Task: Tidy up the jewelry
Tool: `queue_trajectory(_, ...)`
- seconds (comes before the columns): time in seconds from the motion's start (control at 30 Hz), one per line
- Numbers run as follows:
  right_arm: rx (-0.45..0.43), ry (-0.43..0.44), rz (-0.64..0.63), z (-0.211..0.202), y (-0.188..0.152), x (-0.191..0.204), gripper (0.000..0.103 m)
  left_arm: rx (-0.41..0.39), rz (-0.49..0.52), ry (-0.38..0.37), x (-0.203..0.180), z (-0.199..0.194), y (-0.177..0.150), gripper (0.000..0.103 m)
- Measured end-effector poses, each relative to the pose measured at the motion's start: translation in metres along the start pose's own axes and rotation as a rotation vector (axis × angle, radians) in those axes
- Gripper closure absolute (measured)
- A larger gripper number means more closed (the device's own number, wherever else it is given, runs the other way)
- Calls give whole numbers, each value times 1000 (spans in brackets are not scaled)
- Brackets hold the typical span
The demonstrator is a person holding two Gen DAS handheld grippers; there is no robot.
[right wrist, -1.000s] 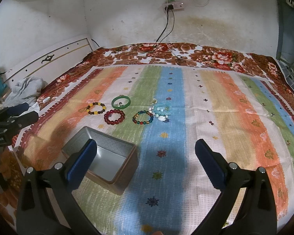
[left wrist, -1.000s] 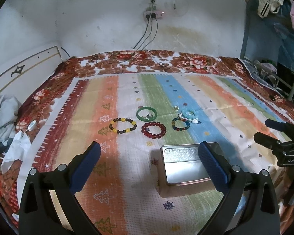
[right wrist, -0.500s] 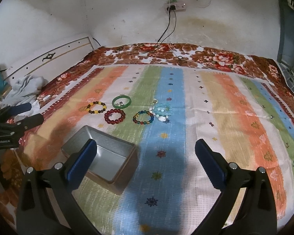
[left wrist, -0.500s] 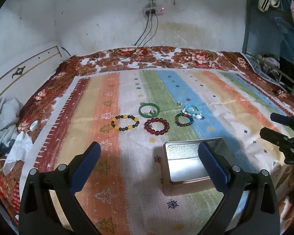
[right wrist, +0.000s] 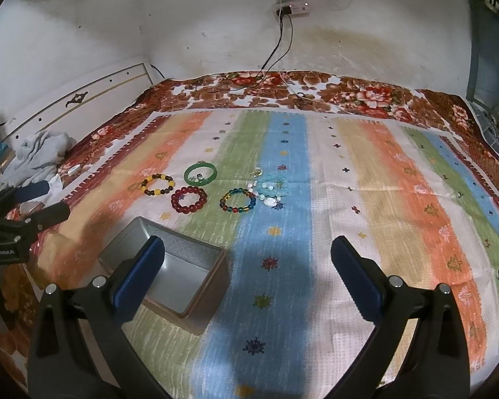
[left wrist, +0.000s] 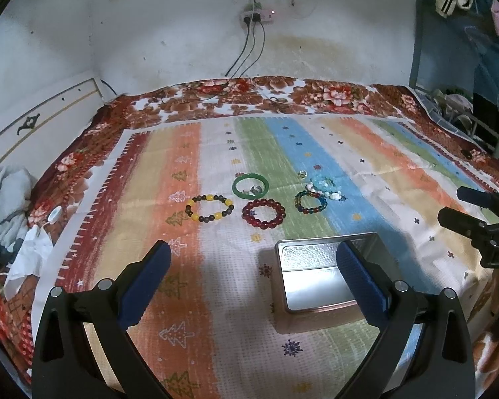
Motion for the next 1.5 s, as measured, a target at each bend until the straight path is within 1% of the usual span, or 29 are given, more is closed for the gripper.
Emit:
queue_trajectory(0.13,5,-5,-4,2,1,-1,5,17,-11,7,6,6,7,5)
queue_trajectory(0.23,16,-7,-4,8,9,-6,5,33,-22,22,14,14,15,5)
queue_trajectory(0.43,54,-8,7,26,23,-12,5,60,-55,4,30,27,30,5)
queue_trajectory(0.6,77,-16,11,44,35,-15,5,108,-42,4,34,49,39,5)
queue_trajectory(0.9,113,-24,2,73,51,-21,5,160,-121,16,59,81,57,5)
queue_trajectory(1.07,131,-37,-10,90,59,-24,5,201,-162,36,74,102,63,5)
queue_trajectory(1.2,159,-33,16,106,66,-32,5,245,-183,54,83,121,67,5)
queue_trajectory(1.3,199,-36,47,119,70,-41,5,275,-201,65,89,136,69,5)
queue_trajectory(1.5,279,-36,138,148,76,-61,5,341,-279,46,104,164,72,5)
Point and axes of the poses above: each gripper's, at about its wrist camera, not at the fingertips, and z roughly the way its jaws point, x to its left, y to its top, the point moved 1 cm from there along z, roughly the way its jaws point, and after that the axes turned 7 degrees about x, right-handed, at the moved point
